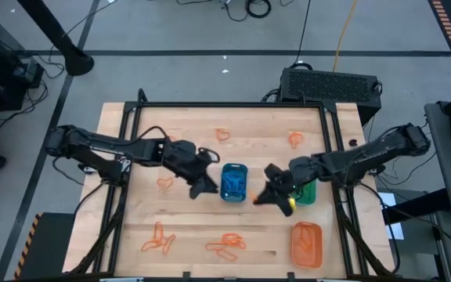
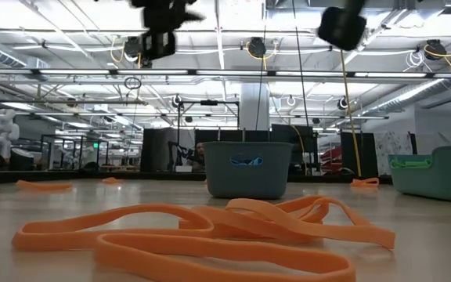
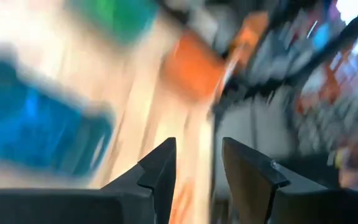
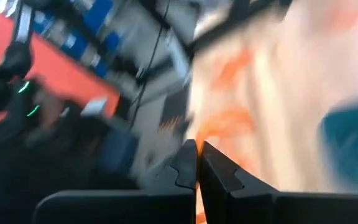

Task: Sort rubber bands into baskets
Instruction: Put the orange rubberband into the orange bin

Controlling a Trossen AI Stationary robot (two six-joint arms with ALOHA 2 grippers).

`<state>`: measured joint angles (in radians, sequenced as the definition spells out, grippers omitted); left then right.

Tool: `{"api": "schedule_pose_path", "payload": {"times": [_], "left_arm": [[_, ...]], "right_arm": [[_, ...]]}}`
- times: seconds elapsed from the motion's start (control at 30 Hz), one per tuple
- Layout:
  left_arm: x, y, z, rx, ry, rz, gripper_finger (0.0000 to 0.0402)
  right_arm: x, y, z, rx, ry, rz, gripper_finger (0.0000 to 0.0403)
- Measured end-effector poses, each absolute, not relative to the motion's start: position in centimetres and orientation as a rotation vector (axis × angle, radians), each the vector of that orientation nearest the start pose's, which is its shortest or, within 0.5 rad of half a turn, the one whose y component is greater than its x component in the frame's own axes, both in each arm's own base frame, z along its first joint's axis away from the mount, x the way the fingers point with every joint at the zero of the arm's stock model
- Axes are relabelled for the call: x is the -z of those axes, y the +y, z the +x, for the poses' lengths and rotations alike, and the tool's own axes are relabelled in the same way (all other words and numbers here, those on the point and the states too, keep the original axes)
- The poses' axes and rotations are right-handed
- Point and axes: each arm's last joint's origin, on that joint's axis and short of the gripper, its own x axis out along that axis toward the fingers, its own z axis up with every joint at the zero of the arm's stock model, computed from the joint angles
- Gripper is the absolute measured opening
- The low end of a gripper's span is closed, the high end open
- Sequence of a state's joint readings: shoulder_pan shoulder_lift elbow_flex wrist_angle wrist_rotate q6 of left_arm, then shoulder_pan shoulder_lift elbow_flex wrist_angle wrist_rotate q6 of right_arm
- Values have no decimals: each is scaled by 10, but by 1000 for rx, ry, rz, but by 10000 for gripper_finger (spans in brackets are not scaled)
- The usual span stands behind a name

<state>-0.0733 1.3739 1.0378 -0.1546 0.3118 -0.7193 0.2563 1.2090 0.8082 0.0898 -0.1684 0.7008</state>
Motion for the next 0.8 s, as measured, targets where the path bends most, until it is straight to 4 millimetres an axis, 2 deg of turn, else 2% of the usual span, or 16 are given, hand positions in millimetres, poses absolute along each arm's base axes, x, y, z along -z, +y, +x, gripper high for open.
{"api": "schedule_pose_path", "payload": {"times": [0.2, 0.4, 0.57, 0.8], "left_arm": [[-269, -34, 274, 134, 973, -673, 136], [-253, -44, 248, -41, 1241, -540, 136], [-251, -52, 240, -100, 1277, -426, 136], [-250, -54, 239, -115, 1278, -393, 136]], "right_arm": [[-267, 103, 235, -411, 795, 856, 0], [-250, 139, 203, -363, 1140, 952, 0], [-244, 160, 181, -272, 1242, 943, 0], [-228, 173, 166, -105, 1328, 897, 0]]}}
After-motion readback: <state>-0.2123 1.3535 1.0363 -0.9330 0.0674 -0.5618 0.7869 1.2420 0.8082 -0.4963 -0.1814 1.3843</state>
